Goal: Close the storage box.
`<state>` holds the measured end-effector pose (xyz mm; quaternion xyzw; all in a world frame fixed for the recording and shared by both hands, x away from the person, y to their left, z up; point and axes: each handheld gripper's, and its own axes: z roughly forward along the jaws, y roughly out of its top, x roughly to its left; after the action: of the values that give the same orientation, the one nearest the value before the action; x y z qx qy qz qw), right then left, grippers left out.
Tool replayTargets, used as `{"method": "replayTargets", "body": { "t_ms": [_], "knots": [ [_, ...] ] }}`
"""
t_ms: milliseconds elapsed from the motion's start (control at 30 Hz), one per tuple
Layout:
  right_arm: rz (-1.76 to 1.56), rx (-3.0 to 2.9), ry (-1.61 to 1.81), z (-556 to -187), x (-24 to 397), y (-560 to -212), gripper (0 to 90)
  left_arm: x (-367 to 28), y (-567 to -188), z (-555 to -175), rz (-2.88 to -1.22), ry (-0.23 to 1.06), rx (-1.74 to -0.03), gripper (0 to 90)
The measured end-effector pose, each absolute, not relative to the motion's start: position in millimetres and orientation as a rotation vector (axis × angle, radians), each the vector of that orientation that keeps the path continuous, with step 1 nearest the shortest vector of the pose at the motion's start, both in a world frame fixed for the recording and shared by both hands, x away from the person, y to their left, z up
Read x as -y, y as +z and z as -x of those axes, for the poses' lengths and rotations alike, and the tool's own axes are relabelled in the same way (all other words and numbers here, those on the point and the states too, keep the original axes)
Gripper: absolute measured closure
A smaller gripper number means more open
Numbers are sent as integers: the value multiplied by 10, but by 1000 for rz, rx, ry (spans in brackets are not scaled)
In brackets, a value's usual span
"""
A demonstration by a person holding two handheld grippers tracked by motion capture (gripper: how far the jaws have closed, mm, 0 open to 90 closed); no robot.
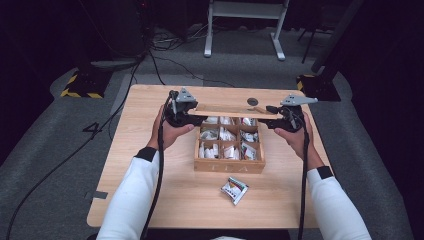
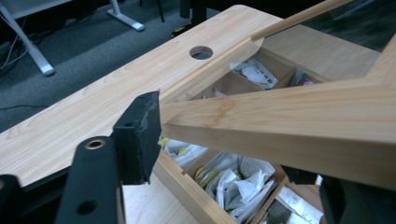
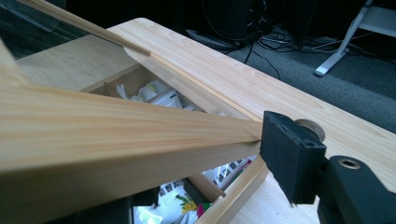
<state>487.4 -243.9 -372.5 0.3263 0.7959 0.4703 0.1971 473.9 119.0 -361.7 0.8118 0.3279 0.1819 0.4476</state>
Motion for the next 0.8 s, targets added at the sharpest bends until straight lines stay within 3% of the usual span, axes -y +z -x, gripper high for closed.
{"method": "replayTargets", "body": {
  "t_ms": [800],
  "knots": [
    [-801, -2254, 1269, -4552, 2452, -3671, 371, -1210, -3609, -4419, -2052, 508, -728, 361]
  ]
}}
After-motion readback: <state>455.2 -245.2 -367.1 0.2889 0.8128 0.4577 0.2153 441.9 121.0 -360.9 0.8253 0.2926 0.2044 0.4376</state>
